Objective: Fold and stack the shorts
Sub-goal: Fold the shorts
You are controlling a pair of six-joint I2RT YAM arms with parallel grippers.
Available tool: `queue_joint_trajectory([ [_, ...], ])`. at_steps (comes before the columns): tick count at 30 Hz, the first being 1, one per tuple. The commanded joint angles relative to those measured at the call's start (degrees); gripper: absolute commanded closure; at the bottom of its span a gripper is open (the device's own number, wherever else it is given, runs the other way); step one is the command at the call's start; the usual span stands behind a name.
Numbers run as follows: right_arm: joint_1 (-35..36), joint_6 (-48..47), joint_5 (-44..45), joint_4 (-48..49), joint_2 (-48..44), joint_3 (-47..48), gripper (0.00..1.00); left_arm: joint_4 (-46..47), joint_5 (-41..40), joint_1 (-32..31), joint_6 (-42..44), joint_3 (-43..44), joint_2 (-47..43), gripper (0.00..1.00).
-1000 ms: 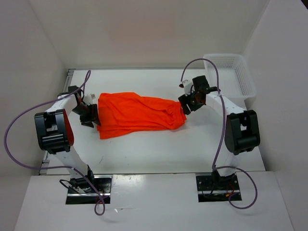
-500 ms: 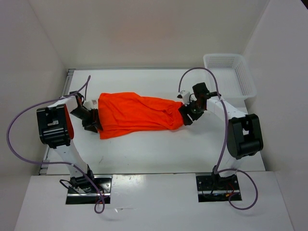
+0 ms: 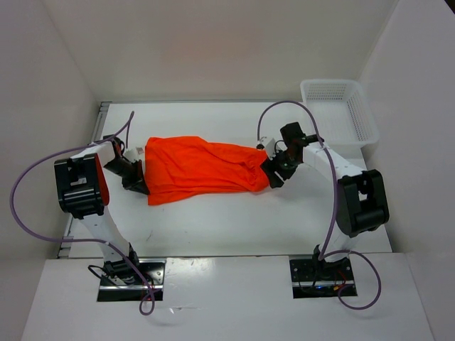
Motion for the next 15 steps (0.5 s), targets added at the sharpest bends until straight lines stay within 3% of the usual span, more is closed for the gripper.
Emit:
queue_joint_trajectory([
  [1,3.2,0.4,0.4,1.2,-2.3,3.0,0.30,-1.7,1.9,0.1,0.2,1.7,-2.5,0.97],
  [8,9.1,2.7,2.9,5.2,-0.7,3.0,0.32,-4.2,2.5,0.1,0.2,4.4,-4.8,1.00],
  [15,11.6,3.5,13.8,10.5,0.4,-2.2,0.41,-6.4,3.0,0.1,0.2,4.9,-5.8,1.00],
])
